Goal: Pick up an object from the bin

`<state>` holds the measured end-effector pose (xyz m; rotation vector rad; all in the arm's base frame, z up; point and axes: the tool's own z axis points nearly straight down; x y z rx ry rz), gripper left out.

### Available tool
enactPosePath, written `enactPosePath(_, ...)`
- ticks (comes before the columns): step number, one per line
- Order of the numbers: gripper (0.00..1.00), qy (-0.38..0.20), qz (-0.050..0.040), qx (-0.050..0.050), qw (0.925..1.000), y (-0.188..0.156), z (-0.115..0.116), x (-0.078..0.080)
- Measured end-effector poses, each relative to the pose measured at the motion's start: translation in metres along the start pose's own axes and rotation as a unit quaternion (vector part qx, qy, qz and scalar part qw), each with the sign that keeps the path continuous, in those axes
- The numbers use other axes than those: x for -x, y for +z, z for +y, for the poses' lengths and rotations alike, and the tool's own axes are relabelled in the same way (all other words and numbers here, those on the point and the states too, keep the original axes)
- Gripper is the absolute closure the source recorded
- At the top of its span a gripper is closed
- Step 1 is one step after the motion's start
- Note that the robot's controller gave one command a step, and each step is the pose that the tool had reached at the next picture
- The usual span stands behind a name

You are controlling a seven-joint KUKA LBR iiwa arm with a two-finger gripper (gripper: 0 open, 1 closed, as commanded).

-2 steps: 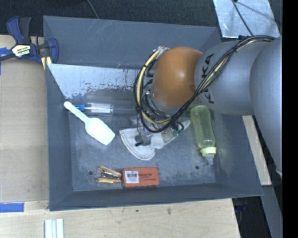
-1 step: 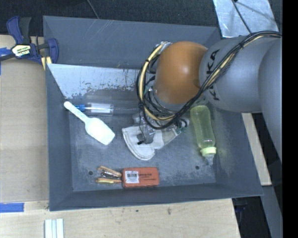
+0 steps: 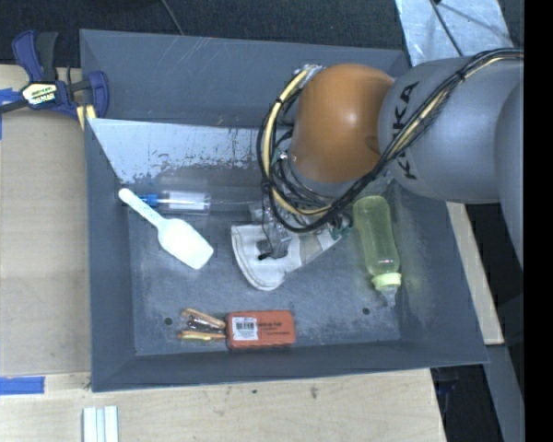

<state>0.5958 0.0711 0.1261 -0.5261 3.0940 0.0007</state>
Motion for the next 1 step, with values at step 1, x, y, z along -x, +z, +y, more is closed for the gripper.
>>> enactPosePath(1, 1.00, 0.000, -0.0028, -0.001, 1.0000, -0.0122, -0.0004, 0.0015)
